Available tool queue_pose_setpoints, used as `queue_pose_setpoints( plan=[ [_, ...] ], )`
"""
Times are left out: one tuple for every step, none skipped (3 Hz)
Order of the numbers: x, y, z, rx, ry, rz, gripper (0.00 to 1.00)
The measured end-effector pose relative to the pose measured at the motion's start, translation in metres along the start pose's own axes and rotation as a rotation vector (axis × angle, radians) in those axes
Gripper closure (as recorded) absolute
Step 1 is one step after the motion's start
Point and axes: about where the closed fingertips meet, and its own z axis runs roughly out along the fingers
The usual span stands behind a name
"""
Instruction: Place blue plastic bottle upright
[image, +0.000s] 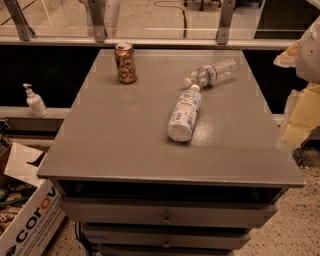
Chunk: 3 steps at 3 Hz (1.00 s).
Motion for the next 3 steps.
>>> queue_pose_setpoints(
  plan=[
    [0.0, 0.0, 0.0, 0.0, 0.0, 0.0, 0.0],
    [-0.016, -0.006, 0.008, 0.028, -0.019, -0.11, 0.0],
    [-0.035, -0.01, 0.023, 0.038, -0.018, -0.236, 0.0]
  ],
)
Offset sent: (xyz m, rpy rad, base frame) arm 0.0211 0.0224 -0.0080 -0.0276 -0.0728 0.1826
